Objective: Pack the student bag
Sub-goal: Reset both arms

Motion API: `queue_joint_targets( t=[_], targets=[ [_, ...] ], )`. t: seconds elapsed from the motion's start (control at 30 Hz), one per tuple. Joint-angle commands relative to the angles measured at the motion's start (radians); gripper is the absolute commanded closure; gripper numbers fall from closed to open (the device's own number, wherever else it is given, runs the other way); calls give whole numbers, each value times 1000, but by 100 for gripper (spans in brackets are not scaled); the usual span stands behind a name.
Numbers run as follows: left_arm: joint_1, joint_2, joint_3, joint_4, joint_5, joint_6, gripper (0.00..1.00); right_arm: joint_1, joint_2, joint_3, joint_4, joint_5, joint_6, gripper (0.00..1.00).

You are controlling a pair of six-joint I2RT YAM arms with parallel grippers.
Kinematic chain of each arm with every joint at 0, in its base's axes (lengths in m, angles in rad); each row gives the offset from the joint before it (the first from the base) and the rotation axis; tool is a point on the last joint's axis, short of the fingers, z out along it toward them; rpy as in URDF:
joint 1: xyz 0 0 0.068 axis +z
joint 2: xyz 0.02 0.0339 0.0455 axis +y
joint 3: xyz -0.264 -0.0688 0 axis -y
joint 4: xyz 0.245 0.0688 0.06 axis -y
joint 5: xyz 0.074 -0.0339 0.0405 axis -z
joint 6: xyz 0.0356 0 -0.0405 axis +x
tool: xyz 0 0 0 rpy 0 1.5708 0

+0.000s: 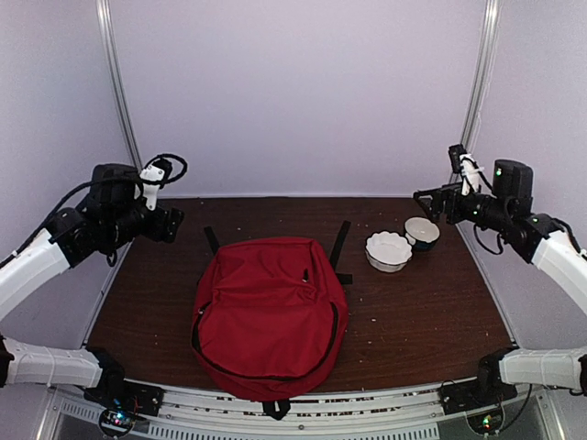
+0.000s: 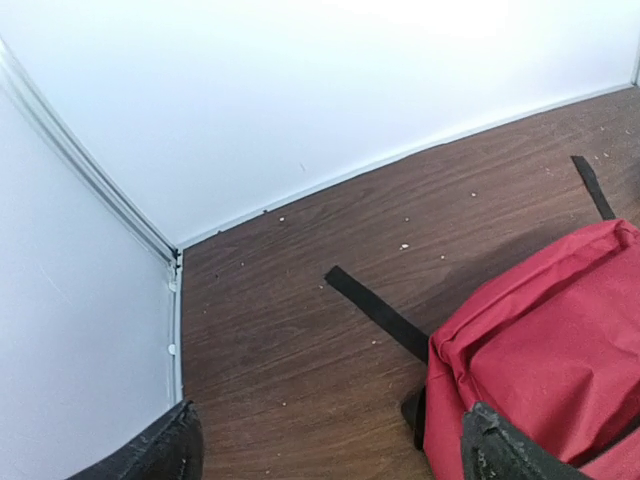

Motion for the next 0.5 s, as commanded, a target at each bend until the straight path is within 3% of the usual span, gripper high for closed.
queue_joint_targets(
  t=[0.0,0.1,0.47],
  targets=[
    [9,-34,-124,296,-94,59,7,-53,-79,-136,197,172,64,0],
    [9,-49,-127,270,-123,25,2,-71,-119,-164,209,174,77,0],
    [9,-117,-175,297,-190,-4,2,-134,-136,-197,217,133,92,0]
  ],
)
